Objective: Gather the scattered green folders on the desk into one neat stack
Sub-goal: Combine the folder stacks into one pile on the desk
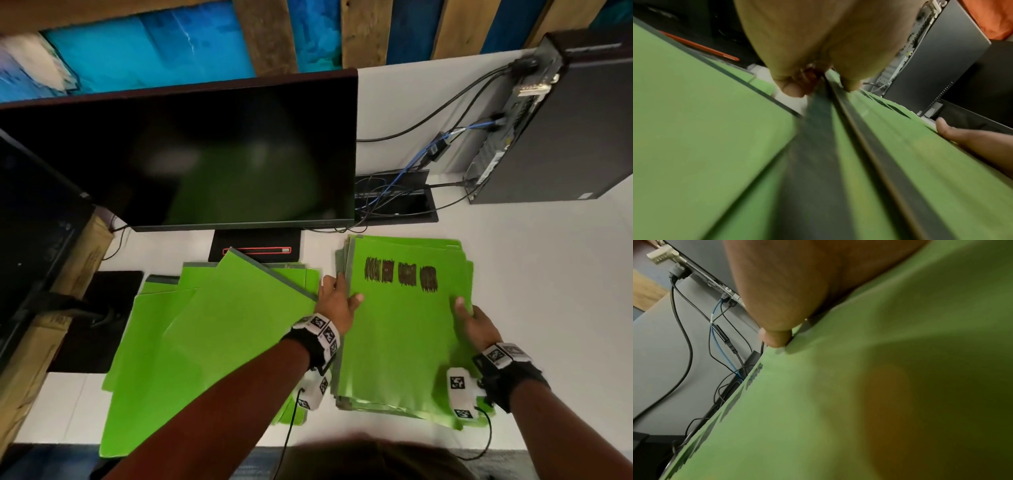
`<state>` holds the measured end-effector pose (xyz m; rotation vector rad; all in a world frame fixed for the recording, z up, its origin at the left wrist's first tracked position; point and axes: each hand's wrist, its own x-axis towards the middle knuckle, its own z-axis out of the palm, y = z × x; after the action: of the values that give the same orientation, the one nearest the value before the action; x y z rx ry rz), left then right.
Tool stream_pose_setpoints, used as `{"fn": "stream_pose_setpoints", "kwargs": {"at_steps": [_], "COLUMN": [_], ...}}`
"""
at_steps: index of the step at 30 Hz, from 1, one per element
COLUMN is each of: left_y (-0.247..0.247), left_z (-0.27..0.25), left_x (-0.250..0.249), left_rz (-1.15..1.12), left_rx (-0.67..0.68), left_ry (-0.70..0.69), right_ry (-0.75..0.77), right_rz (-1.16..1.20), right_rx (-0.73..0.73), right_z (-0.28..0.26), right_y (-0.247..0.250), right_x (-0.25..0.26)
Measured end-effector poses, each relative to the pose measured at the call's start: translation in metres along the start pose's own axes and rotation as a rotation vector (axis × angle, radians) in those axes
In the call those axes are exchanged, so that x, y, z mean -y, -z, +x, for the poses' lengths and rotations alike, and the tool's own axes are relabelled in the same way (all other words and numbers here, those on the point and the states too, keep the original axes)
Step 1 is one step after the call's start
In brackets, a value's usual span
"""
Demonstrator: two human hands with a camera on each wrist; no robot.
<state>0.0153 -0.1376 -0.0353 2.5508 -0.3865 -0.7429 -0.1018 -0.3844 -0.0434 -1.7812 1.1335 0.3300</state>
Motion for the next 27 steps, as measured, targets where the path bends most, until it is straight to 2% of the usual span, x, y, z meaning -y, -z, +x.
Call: {"fn": "stream_pose_setpoints", "kwargs": {"at_steps": [3,5,8,10,15,21,27], "left_y": [0.031,0.062,0.097,0.106,0.116,0.172,0.192], "left_z": [0.008,0.019,0.027,0.024,0.013,-0.010,-0.025], "left_x": [0.018,0.045,0.090,0.105,0.116,0.148,0.211], "left_rz": [-0.083,0.102,0.551,0.775,0.872,0.823,0.710], "left_rx": [0.027,0.026,0.241,0.357,0.326,0.195,0.229], "left_ry": [-0.099,-0.174,-0.242,-0.258,-0.261,-0.110,0.146], "right_ry": [0.031,0.012,-0.001,-0.006,-0.011,-0.020,-0.028], "right_rz": [-0.007,-0.013,-0.021,-0.020,-0.036,-0.034,-0.051], "right_rx": [-0.020,-0.034,-0.047,-0.047,-0.053,-0.069,-0.065], "right_z": [0.001,0.002,0.001,0.001,-0.001,0.000,0.000], "right_y": [-0.003,-0.003,-0.003,-0.004,-0.005,-0.006,-0.013], "right_x": [-0.001,-0.003,-0.002,-0.001,0.000,0.000,0.012]}}
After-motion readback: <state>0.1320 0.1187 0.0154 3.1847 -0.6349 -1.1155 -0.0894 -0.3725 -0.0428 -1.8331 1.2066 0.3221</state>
